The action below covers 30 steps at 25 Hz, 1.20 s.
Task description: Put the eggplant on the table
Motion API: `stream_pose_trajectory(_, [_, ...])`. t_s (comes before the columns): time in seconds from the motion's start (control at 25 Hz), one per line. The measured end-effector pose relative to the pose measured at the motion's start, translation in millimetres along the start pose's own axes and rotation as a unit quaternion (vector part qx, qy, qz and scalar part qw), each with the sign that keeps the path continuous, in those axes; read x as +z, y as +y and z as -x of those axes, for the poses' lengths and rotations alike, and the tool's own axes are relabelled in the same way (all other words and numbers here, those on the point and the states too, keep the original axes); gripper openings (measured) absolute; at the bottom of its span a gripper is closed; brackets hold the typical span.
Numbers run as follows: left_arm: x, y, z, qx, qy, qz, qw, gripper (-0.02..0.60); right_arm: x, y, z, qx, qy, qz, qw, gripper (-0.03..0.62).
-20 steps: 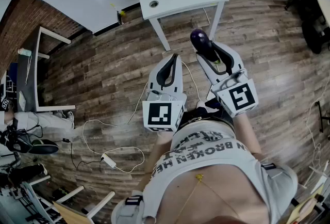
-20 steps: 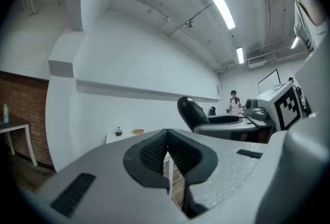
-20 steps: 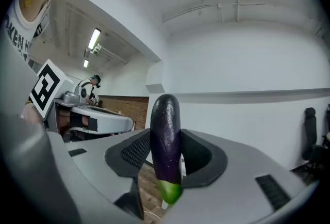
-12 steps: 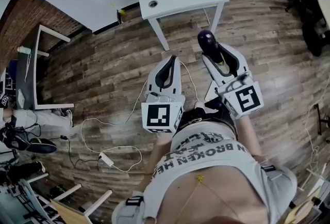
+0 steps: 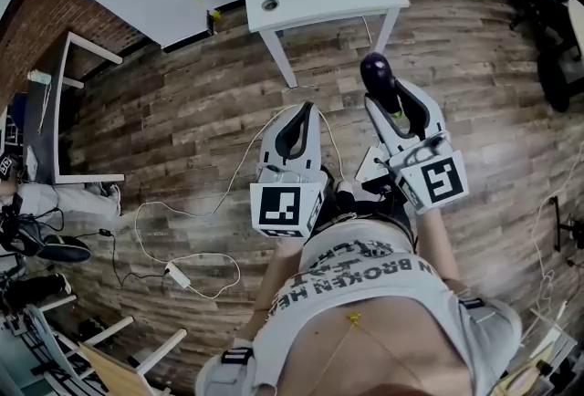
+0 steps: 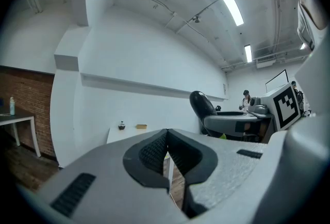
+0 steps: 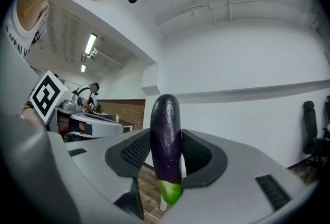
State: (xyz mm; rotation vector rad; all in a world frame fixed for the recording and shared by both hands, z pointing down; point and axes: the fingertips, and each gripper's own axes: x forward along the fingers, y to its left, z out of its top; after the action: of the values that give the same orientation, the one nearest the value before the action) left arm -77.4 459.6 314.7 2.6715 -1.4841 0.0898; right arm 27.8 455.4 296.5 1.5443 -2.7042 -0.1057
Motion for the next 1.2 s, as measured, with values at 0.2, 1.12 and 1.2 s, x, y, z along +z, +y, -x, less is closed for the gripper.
stream_pose_trajectory(0.2, [2.7,14.7,-28.9,-0.013,-0.004,-0.003,0.9999,0.006,-3.8,-13.9,-25.5,-0.010,0.000,0.000,1.000,0.184])
stream_pose_trajectory(1.12, [20.6,137.3,-171.4,-0.084,-0.001,-0.008,0.9965,0.006,-13.6,-52.5,-212.7,-0.029,0.011,0.008,0.999,0.184])
stream_pose_trajectory(1.2, [20.3,145.9,-176.0,-0.086,-0.001,-0.010,0.9963,0.006,-14.4,-52.9,-221.7,-0.029,0.008,0.011,0.999,0.184])
